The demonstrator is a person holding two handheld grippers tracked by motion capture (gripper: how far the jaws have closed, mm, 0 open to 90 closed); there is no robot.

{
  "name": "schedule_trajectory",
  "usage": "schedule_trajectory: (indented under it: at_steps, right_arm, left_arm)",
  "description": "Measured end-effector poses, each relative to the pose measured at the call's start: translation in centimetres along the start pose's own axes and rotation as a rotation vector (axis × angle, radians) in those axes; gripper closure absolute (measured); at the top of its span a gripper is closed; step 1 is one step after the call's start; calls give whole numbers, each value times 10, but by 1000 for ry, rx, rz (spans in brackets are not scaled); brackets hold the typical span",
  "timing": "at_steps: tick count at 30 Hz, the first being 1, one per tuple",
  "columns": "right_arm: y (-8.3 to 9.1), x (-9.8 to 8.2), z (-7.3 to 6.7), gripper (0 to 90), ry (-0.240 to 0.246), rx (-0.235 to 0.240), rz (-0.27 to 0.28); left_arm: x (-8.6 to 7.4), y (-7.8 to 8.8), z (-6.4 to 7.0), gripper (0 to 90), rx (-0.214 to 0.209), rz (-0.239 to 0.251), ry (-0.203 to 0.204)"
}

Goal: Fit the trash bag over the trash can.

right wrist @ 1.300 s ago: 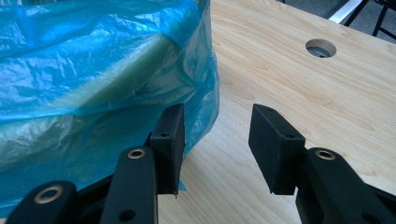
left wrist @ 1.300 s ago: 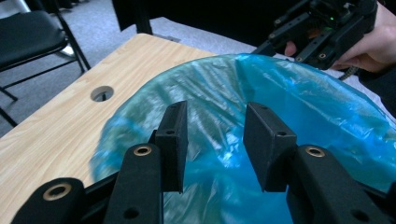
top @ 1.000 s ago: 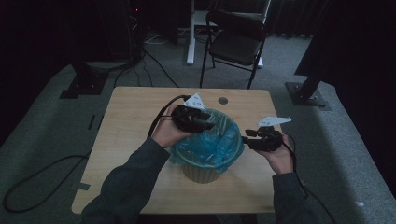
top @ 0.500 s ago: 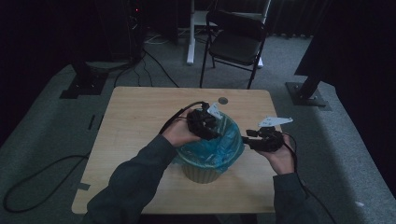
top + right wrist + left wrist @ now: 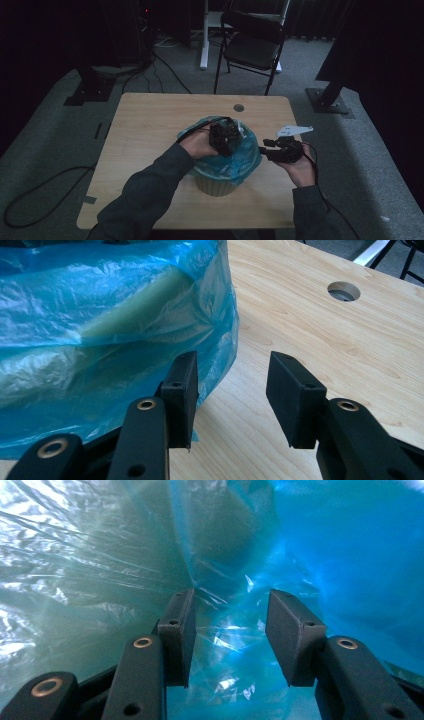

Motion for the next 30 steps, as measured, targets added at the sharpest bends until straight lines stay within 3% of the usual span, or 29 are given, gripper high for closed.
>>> schedule_trajectory:
  at_steps: [6,10,11,12,14,21,30]
  right_arm:
    - [0,0,0,555,5,0,2]
    - [1,0,0,555,5,1,2]
    - [1,0,0,555,5,2,3]
    - [1,0,0,555,5,2,3]
    - [2,-1,0,554,7,1,3]
    - [3,-2,1,553,2,-1,5]
    - [2,-1,0,552,6,-1,4]
  left_arm:
    - [-1,-7,3,555,4,-62,-30]
    - [-1,-5,3,554,15,-47,-28]
    - [0,3,0,554,26,11,-4]
    - [0,3,0,554,26,11,-4]
    - [-2,14,-3,554,38,82,24]
    - [-11,42,-6,554,63,180,55]
    - [-46,84,-16,554,102,312,144]
Point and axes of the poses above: each handheld gripper's, and its own axes: y roughly backward along the jaws, x roughly out of its top, z roughly to its right, the point moved 3 cm from there along -y, roughly forward along the jaws, and after that the axes turned 6 degrees about z, right-handed, at the moved point
